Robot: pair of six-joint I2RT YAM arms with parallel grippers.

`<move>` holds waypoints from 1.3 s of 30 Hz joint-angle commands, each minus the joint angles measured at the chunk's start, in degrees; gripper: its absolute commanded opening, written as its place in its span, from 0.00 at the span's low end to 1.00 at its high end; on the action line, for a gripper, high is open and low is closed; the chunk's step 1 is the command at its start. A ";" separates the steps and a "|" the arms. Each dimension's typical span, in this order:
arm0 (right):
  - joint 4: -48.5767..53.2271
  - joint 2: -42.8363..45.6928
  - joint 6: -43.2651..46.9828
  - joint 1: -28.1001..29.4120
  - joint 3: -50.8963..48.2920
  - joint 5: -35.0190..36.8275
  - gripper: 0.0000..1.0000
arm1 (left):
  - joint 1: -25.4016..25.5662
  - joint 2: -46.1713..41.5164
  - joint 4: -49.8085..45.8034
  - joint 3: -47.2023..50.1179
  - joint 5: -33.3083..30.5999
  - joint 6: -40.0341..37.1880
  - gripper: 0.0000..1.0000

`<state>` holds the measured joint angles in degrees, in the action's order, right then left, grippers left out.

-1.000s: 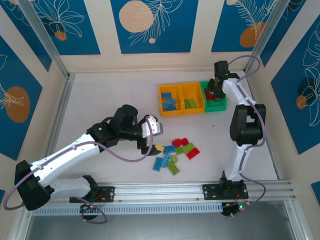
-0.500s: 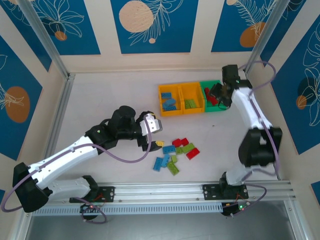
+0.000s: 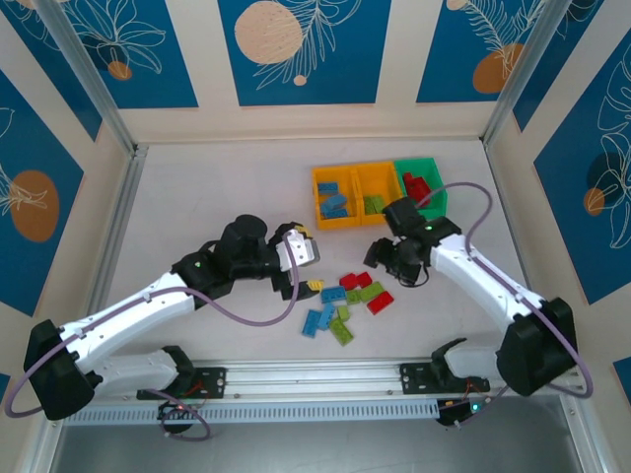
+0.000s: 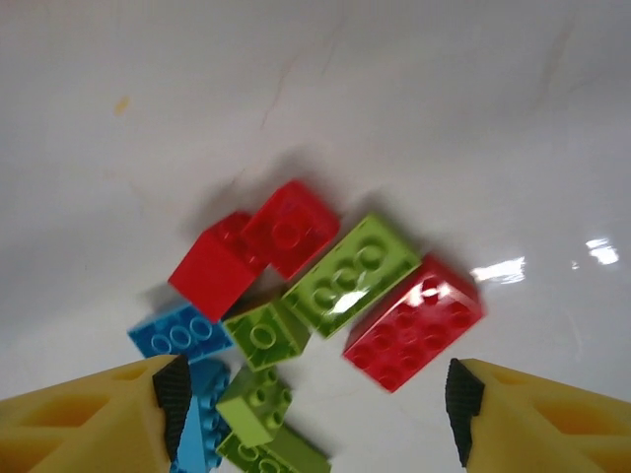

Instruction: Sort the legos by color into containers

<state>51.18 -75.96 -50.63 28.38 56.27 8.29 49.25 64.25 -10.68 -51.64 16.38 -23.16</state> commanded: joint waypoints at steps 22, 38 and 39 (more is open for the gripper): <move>-4.13 -21.24 9.32 3.44 5.44 5.40 0.54 | 0.49 -0.21 -1.32 1.98 0.32 -0.25 1.00; -6.62 -27.94 14.40 4.50 8.15 0.86 0.50 | 0.49 -0.17 -1.45 2.85 -0.90 0.13 1.00; -6.66 -28.33 14.50 4.53 8.62 0.55 0.46 | 0.49 -0.18 -1.54 2.86 -0.97 0.13 1.00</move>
<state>44.10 -102.28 -36.77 32.67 63.81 10.20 49.25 63.90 -11.79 -49.15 15.97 -23.92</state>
